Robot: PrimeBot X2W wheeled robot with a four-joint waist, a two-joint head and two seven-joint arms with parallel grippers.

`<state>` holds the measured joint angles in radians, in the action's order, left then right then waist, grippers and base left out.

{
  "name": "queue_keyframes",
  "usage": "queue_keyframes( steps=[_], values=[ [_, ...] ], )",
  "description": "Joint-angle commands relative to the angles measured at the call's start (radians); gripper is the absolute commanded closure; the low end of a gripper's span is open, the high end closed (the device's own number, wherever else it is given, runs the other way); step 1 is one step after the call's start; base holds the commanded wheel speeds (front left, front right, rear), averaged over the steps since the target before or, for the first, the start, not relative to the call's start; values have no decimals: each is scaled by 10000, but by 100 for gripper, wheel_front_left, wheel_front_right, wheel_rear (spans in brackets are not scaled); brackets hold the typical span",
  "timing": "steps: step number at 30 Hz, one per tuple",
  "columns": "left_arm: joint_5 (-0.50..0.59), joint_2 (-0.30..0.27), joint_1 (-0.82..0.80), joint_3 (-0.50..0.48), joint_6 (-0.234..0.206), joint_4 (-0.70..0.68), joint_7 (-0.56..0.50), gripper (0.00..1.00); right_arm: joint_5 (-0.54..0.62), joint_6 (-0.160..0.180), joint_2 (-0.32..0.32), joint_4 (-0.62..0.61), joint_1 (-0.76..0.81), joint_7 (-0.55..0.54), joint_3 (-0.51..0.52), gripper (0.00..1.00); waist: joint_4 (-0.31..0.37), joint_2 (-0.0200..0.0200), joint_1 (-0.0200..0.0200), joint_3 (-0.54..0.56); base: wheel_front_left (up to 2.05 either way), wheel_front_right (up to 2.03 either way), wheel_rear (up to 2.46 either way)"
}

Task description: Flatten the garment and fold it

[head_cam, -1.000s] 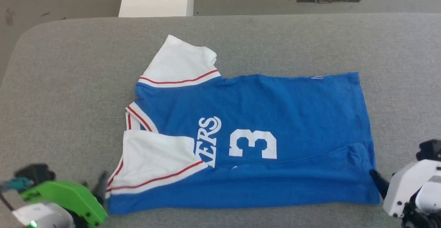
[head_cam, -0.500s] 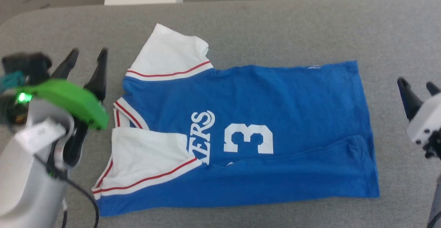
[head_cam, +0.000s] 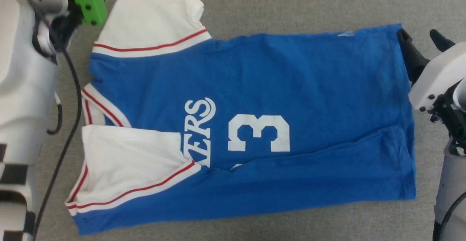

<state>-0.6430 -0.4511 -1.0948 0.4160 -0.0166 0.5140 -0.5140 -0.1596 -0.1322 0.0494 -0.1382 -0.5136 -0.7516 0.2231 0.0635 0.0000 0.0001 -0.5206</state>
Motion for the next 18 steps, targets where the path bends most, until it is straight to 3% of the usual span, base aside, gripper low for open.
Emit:
queue_keyframes(
  steps=[1, 3, 4, 10, 11, 12, 13, 18],
  values=[
    [102, 5, -376, 120, -130, 252, -484, 0, -19, 15, 8, -21, -132, 110, -27, 0, 423, 0, -1, -797, 0, 0, 0],
    [179, -49, -757, 339, -199, 523, -1327, 0, 49, 15, 8, -59, -99, 128, -29, 0, 501, 0, -1, -965, 0, 0, 0],
    [230, -111, -1136, 581, -363, 730, -2451, 0, 87, 15, 8, -176, -56, 133, -16, 0, 592, 0, -1, -1173, 0, 0, 0],
    [43, -167, -815, 944, -536, 739, -4083, 0, 101, 15, 8, -438, 33, 187, 53, 0, 620, 0, -1, -1378, 0, 0, 0],
    [-48, -134, -681, 968, -517, 694, -4219, 34, 113, 15, 8, -482, 50, 187, 84, 0, 594, 0, -1, -1394, 0, 0, 0],
    [-210, -66, -509, 922, -493, 612, -4251, 90, 120, 15, 8, -528, 58, 187, 127, 0, 567, 0, -1, -1408, 0, 0, 0],
    [-389, 12, -361, 839, -482, 544, -4243, 100, 113, 15, 8, -554, 54, 191, 173, 0, 539, 0, -1, -1412, 0, 0, 0],
    [-857, 167, 91, 445, -295, 36, -3454, 100, 277, 15, 8, -666, 130, 114, 413, 0, 272, 0, -1, -1261, 0, 0, 0]
  ],
)
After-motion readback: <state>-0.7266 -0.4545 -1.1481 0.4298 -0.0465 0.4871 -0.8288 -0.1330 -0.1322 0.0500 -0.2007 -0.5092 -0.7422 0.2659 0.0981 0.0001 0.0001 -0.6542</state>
